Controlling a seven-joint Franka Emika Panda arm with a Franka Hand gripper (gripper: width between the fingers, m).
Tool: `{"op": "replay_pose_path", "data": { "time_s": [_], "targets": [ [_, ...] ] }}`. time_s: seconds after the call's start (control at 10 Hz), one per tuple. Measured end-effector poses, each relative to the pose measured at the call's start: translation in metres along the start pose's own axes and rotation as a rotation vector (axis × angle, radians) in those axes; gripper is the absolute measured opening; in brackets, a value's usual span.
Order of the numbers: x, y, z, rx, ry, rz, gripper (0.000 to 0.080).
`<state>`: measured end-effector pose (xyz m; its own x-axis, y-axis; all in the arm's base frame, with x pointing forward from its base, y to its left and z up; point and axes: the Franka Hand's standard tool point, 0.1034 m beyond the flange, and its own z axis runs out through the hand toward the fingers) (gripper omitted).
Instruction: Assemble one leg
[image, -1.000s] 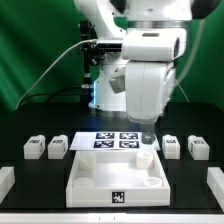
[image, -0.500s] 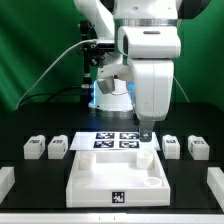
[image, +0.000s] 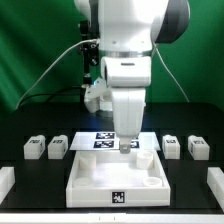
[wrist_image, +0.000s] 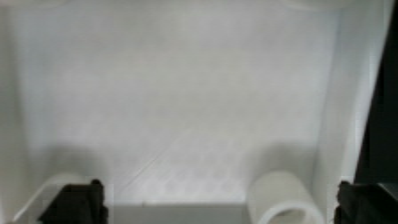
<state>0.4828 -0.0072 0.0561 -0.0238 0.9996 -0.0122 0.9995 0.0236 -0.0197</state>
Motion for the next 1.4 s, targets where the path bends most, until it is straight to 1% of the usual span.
{"op": "replay_pose_path", "data": {
  "time_s": [0.1, 0.2, 0.3, 0.6, 0.7, 0.8, 0.9, 1.0, 1.2, 1.3, 1.4],
  "targets": [
    [-0.001, -0.003, 0.012, 0.006, 0.005, 0.018, 0.065],
    [0.0, -0.007, 0.021, 0.023, 0.008, 0.039, 0.065],
    [-0.001, -0.009, 0.023, 0.027, 0.008, 0.041, 0.065],
    [-0.001, -0.009, 0.023, 0.028, 0.008, 0.042, 0.065],
    [0.001, -0.017, 0.027, 0.04, 0.008, 0.047, 0.065],
    [0.001, -0.035, 0.036, 0.032, 0.013, 0.051, 0.065],
    [0.0, -0.052, 0.043, 0.046, 0.014, 0.059, 0.065],
    [-0.001, -0.058, 0.047, 0.053, 0.015, 0.061, 0.065],
    [-0.009, -0.058, 0.051, 0.058, 0.018, 0.074, 0.065],
    [-0.009, -0.058, 0.051, 0.058, 0.018, 0.078, 0.065],
    [-0.009, -0.058, 0.052, 0.058, 0.018, 0.078, 0.0536]
  ]
}}
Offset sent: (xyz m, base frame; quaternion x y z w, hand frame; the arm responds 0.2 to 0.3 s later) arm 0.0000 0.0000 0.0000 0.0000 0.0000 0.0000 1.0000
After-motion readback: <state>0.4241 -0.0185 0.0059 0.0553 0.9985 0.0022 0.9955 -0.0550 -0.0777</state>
